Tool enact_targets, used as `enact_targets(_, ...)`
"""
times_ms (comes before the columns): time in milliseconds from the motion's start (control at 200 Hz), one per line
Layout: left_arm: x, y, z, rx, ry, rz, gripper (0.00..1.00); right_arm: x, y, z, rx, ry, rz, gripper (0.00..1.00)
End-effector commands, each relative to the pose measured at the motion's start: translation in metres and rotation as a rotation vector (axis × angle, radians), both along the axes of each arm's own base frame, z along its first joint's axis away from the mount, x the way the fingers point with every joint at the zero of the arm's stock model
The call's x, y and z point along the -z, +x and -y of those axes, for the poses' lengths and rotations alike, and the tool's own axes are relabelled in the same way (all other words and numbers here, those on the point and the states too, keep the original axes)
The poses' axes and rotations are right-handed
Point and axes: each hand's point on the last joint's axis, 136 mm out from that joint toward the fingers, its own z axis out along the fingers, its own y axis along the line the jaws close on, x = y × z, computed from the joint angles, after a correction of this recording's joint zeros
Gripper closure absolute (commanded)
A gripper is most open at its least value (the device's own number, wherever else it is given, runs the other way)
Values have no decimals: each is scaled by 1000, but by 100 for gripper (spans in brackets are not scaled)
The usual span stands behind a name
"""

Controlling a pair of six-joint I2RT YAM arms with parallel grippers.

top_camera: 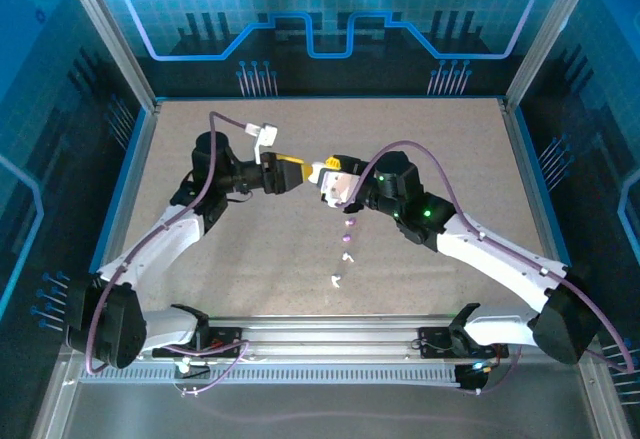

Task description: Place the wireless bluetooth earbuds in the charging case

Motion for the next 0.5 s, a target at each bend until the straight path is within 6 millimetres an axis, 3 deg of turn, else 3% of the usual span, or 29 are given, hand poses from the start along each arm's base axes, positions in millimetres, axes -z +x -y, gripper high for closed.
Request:
enact_targets(0, -19, -18, 17, 129, -10, 88, 19, -17, -6, 3, -17, 16, 47, 49)
enact_targets(285, -14, -23, 27, 166, 36, 83, 41, -30, -14, -1, -62, 62, 35, 49)
enact_targets(495, -10, -26, 28, 172, 47, 83, 49, -37, -14, -3, -63, 92, 26, 50)
